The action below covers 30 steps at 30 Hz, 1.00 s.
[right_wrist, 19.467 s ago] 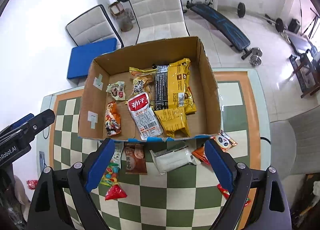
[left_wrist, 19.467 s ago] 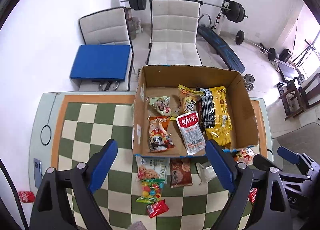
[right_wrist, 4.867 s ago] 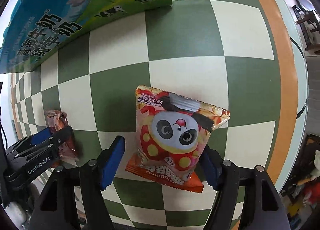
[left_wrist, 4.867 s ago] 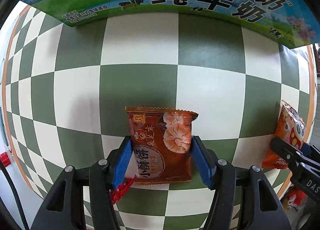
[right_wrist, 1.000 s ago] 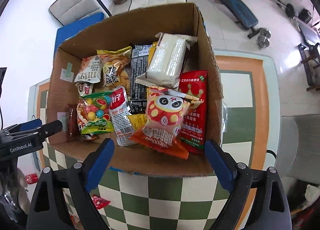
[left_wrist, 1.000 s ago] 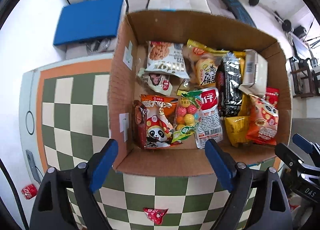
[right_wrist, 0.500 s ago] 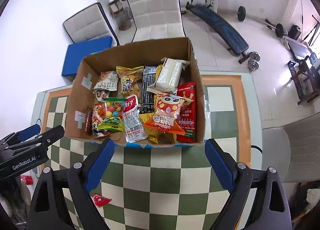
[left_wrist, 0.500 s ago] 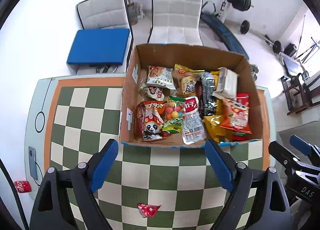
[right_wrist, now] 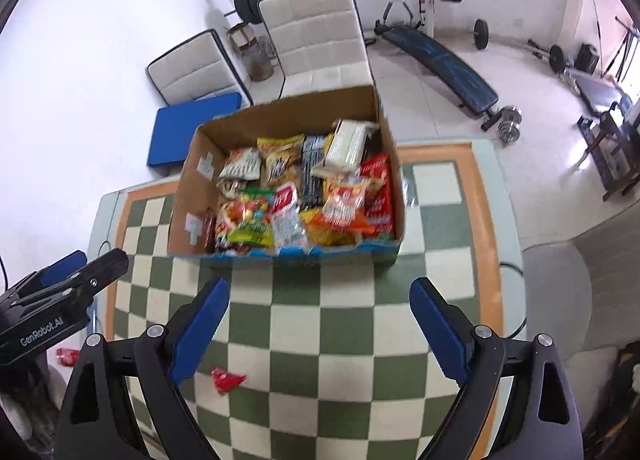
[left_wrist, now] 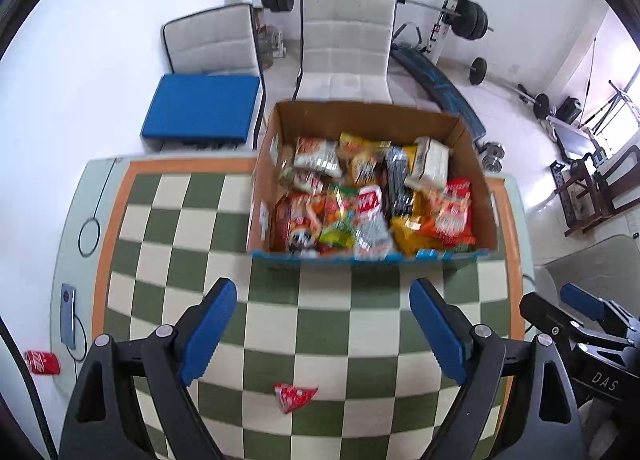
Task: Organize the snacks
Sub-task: 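Withdraw both tools from the box and lower toward the red wrapper, then grasp the small red wrapper on the table with the left tool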
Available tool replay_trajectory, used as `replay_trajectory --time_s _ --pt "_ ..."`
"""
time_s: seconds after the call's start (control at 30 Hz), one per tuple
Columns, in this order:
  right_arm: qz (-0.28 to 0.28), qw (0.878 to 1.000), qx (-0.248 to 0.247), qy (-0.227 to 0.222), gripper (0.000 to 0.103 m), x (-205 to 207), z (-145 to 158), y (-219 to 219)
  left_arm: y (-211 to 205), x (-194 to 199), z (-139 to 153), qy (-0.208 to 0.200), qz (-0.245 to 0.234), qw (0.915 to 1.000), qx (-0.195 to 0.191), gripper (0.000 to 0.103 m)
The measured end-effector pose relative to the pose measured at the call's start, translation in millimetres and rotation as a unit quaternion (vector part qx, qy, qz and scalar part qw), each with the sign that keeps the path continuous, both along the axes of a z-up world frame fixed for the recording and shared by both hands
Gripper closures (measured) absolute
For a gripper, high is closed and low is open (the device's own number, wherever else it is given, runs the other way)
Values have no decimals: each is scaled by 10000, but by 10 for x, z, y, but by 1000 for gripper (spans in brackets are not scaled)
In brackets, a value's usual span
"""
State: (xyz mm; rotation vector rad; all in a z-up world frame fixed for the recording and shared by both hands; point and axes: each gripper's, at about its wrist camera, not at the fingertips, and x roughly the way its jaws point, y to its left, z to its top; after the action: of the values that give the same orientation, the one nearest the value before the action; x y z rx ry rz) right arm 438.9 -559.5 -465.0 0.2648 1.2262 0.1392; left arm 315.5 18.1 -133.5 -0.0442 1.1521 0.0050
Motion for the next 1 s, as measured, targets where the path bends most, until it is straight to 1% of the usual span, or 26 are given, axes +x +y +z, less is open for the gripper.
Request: replay_trajectory --time_s 0.1,0.2,0.23,0.3,0.33,0.37,0.43,0.47,0.53,0.63,0.77,0.8,0.87,0.9,0.93,1.0 --pt "19 9997 90 246 9 -133 -190 53 85 -167 -281 389 56 9992 99 14" --pt "84 9974 254 670 9 -279 -505 144 201 -383 -710 960 67 9951 219 14" --pt "140 9960 309 822 9 -331 -625 191 249 -476 -923 1260 50 9919 174 14" --pt "179 9931 393 1094 9 -450 -855 273 291 -617 -1258 1679 -16 9856 209 14" --pt "221 9912 433 1229 9 -503 -972 324 294 -659 -1375 1811 -49 9831 274 14" --pt "277 9892 460 1362 9 -556 -1092 383 299 -710 -1554 2008 -96 9790 352 14" --pt "349 9844 553 1635 9 -654 -1316 481 308 -788 -1817 2294 -137 9725 368 14" --pt "395 9811 618 1790 9 -707 -1440 536 311 -811 -1940 2389 -134 9702 377 14" --pt "442 9774 659 1961 9 -775 -1621 623 283 -813 -2124 2511 -202 9670 376 14" --pt "628 9748 578 2062 9 -840 -1807 752 213 -793 -2281 2555 -346 9650 473 14" --pt "1037 9713 285 2121 9 -898 -2003 953 142 -797 -2406 2570 -514 9632 588 15" --pt "1086 9701 247 2158 9 -905 -2047 987 134 -802 -2432 2582 -534 9628 599 18" --pt "1163 9682 209 2206 9 -925 -2114 1037 129 -824 -2491 2662 -546 9606 576 51" --pt "1185 9673 212 2231 9 -939 -2140 1055 129 -839 -2526 2745 -544 9587 509 55" --pt "1196 9666 223 2257 9 -952 -2162 1068 129 -852 -2551 2797 -527 9575 463 63" --pt "1198 9657 255 2290 9 -962 -2191 1080 130 -878 -2552 2784 -514 9580 459 66"
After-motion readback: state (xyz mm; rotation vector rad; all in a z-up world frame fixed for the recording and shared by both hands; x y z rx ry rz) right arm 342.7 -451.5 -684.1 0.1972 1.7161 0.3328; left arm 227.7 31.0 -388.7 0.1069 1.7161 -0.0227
